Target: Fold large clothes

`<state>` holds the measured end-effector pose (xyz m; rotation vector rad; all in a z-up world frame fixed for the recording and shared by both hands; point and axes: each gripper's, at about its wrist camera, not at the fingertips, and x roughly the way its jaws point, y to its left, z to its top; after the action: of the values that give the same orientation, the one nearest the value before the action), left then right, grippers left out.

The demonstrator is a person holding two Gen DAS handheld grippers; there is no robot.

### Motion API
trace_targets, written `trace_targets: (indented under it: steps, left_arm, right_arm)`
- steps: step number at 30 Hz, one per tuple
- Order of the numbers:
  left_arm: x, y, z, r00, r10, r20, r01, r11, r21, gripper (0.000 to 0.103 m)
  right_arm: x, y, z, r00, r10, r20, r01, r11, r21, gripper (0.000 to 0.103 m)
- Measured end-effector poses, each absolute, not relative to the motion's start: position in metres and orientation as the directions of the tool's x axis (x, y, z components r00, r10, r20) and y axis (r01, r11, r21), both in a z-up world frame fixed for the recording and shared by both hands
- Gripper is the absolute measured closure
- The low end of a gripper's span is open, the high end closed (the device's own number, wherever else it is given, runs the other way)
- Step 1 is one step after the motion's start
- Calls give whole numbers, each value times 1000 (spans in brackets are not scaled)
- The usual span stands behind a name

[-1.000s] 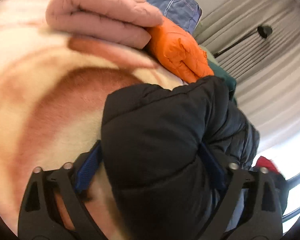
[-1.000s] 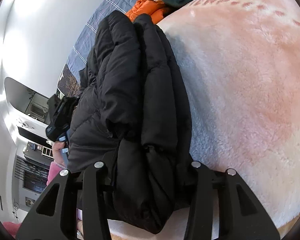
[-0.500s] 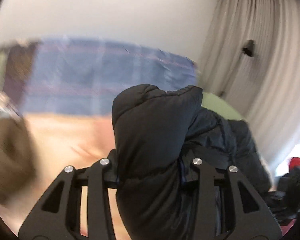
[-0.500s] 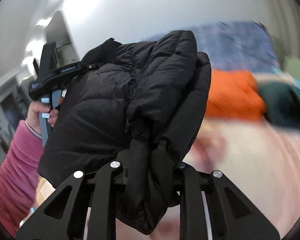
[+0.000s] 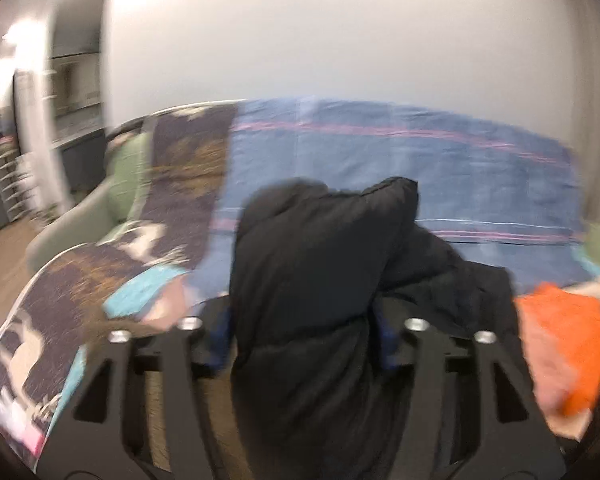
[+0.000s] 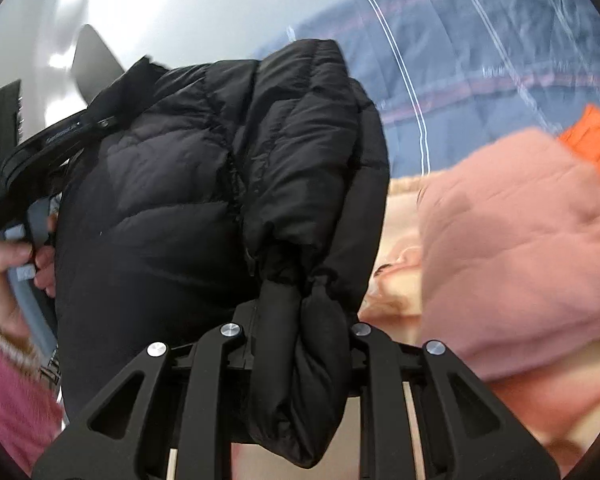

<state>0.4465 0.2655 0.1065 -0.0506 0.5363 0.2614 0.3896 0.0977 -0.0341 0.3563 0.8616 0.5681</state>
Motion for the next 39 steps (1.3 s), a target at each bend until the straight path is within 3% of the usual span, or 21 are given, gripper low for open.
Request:
trace_targets:
  steps: [1, 4, 7, 9, 11, 12, 13, 14, 18, 22, 26, 30, 34, 39]
  left_arm:
    - [455, 274, 95, 807, 292, -513, -316, 948, 43, 32]
    - [465, 294, 59, 748, 303, -590, -358, 933, 25, 31]
    - [450, 290, 37, 764, 194, -615, -272, 962, -34, 31]
    - [434, 271, 24, 759, 156, -632, -197, 980, 5, 28]
    - [410, 256, 16, 760, 135, -636, -156, 987, 23, 28]
    - [398, 248, 14, 761, 121, -638, -143, 990, 18, 26]
    - [384, 245, 14, 766, 91, -637, -121, 993, -4, 25]
    - [366, 237, 16, 779, 44, -626, -89, 995, -41, 22]
    - [295, 223, 22, 825, 5, -565, -45, 997, -57, 9]
    - [215, 197, 32, 865, -36, -501, 24, 999, -30, 3]
    - [144, 175, 40, 892, -26, -451, 26, 1000, -5, 2]
    - [86, 145, 46, 889, -13, -458, 27, 999, 25, 2]
    - [38, 122, 50, 894, 58, -444, -43, 998, 43, 2]
    - [7, 106, 56, 894, 36, -447, -24, 999, 31, 2]
  right_arm:
    - [398, 105, -46, 508, 571, -644, -314, 820, 479, 80]
    - [410, 142, -94, 462, 415, -784, -316, 903, 292, 73]
    - [393, 150, -91, 522, 354, -776, -368, 914, 170, 67]
    - [385, 146, -82, 484, 369, -794, -381, 905, 188, 63]
    - [370, 133, -66, 460, 383, -801, -363, 904, 224, 51]
    - [361, 123, -55, 483, 373, -792, -346, 912, 219, 37]
    - [340, 107, -35, 527, 402, -749, -361, 904, 230, 29]
    - [325, 98, -21, 544, 428, -722, -389, 891, 235, 27]
    - [256, 47, 21, 610, 449, -653, -431, 880, 202, 23]
    - [181, 2, 37, 659, 432, -616, -424, 890, 169, 22]
    - [107, -18, 46, 710, 419, -566, -437, 892, 111, 18]
    - [44, -28, 47, 745, 431, -510, -444, 890, 103, 9]
    - [22, -31, 49, 759, 418, -498, -424, 899, 109, 7]
    - [0, -37, 57, 797, 371, -477, -389, 919, 65, 6]
